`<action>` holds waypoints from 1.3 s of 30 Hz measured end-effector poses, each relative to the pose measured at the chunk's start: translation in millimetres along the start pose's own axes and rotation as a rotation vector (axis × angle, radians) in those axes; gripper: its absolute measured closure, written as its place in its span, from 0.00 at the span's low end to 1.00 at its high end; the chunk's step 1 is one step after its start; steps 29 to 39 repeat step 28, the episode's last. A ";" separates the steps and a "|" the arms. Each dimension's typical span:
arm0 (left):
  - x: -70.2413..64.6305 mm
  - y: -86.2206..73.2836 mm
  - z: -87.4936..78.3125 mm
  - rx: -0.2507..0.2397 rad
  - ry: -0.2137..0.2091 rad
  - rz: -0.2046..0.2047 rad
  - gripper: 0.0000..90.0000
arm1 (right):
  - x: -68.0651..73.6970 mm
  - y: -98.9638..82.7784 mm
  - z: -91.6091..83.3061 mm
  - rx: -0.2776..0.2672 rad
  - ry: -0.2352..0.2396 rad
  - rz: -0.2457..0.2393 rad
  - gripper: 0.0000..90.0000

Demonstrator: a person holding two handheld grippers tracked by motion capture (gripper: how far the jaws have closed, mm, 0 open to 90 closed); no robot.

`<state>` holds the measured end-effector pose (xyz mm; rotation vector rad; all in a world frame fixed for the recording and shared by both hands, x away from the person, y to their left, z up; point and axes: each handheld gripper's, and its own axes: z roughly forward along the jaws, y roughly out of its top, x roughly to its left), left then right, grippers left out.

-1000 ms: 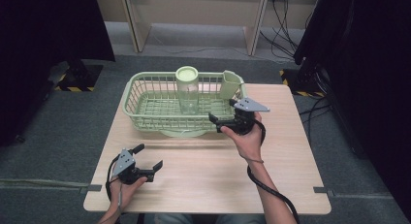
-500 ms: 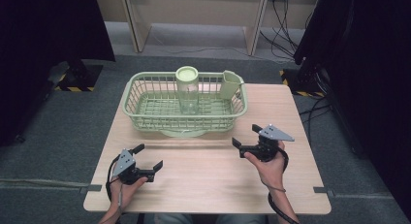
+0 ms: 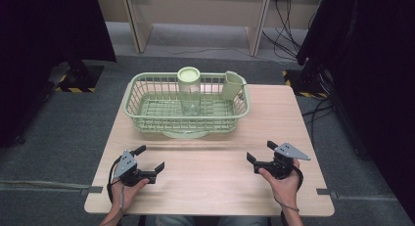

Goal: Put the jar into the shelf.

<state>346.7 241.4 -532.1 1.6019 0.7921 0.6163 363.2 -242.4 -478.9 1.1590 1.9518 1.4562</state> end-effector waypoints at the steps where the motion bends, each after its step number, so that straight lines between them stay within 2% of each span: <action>1: -0.1 0.0 0.0 0.000 0.000 0.000 0.00 | -1.1 -3.0 -0.9 0.002 -0.005 0.003 0.01; 10: -0.1 0.0 0.1 0.000 -0.001 0.000 0.00 | -11.2 -29.8 -5.0 0.032 -0.031 0.043 0.01; 14: 0.0 0.0 0.1 0.000 -0.001 -0.001 0.00 | -14.6 -36.3 -4.8 0.033 -0.036 0.054 0.01; 24: 0.0 0.1 0.3 0.002 -0.002 -0.001 0.00 | -19.7 -42.3 -3.7 0.027 -0.053 0.061 0.01; 39: -0.1 0.1 0.3 0.002 -0.003 0.001 0.00 | -19.1 -39.9 -3.8 0.019 -0.054 0.065 0.01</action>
